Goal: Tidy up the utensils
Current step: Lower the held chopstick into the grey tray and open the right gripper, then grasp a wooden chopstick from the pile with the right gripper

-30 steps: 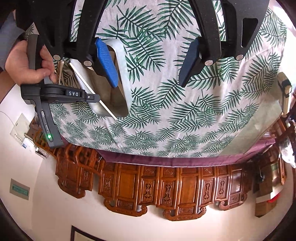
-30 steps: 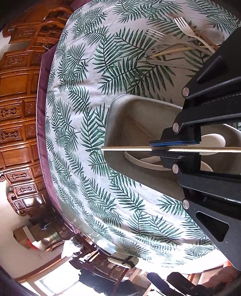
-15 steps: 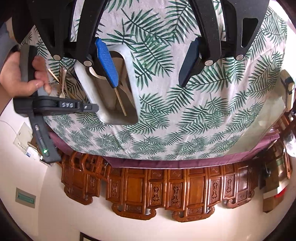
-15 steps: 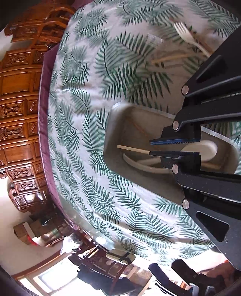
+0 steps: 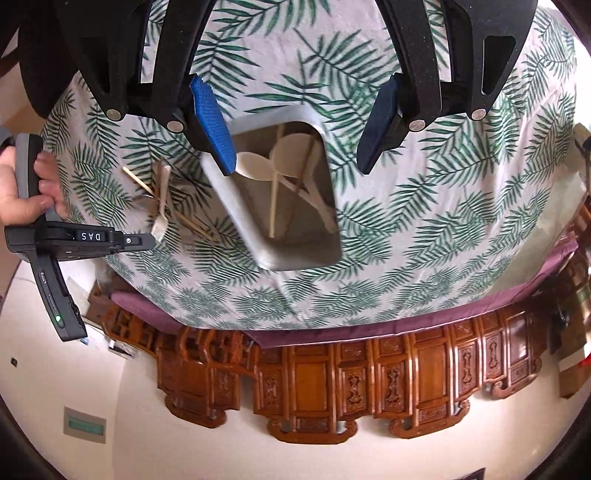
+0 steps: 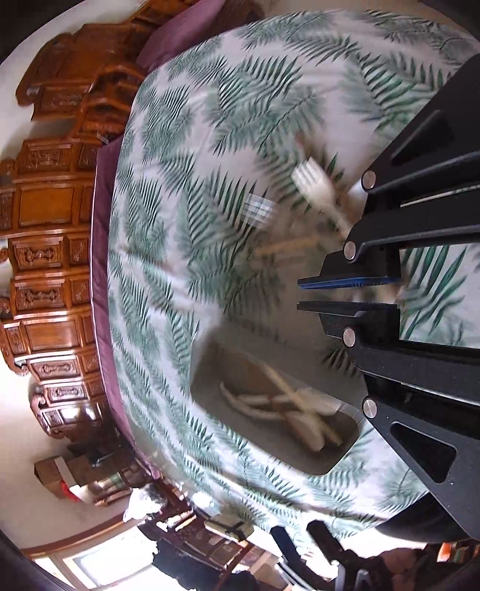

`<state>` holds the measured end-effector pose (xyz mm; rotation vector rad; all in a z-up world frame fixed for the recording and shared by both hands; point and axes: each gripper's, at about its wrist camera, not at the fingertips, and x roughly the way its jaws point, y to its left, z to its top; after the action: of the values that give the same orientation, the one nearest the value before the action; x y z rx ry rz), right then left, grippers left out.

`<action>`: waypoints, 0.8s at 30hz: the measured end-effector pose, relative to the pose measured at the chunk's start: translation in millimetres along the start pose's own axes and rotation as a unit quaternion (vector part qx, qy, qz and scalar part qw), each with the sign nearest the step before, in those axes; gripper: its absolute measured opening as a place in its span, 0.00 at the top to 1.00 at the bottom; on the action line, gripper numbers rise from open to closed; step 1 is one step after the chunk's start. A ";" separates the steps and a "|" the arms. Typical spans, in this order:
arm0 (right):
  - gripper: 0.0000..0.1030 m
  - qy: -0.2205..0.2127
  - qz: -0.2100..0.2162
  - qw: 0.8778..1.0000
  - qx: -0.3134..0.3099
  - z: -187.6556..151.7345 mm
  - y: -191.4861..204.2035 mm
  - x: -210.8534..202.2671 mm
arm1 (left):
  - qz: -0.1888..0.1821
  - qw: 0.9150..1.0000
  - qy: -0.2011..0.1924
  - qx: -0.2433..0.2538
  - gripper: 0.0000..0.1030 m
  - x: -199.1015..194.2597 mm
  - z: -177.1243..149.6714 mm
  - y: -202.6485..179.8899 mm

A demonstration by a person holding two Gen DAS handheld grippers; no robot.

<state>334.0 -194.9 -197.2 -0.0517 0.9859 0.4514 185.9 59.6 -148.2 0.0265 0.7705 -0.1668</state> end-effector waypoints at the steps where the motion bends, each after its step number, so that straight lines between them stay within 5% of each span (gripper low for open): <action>1: 0.91 0.002 -0.004 1.000 0.001 -3.1 -7.0 -0.6 | -0.002 1.000 0.001 0.003 0.37 0.4 0.4 -4.8; 11: 0.91 0.031 -0.015 0.999 0.024 -33.5 -50.9 10.2 | -0.030 1.000 0.005 0.007 0.36 10.1 6.0 -42.0; 24: 0.91 0.047 -0.015 0.999 0.001 -70.0 -41.5 18.8 | -0.044 0.998 0.026 0.020 0.36 38.0 4.2 -76.9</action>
<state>303.5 -243.1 -258.2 -0.0859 1.0761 0.4236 203.3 -21.9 -168.7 0.0349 0.8198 -0.2667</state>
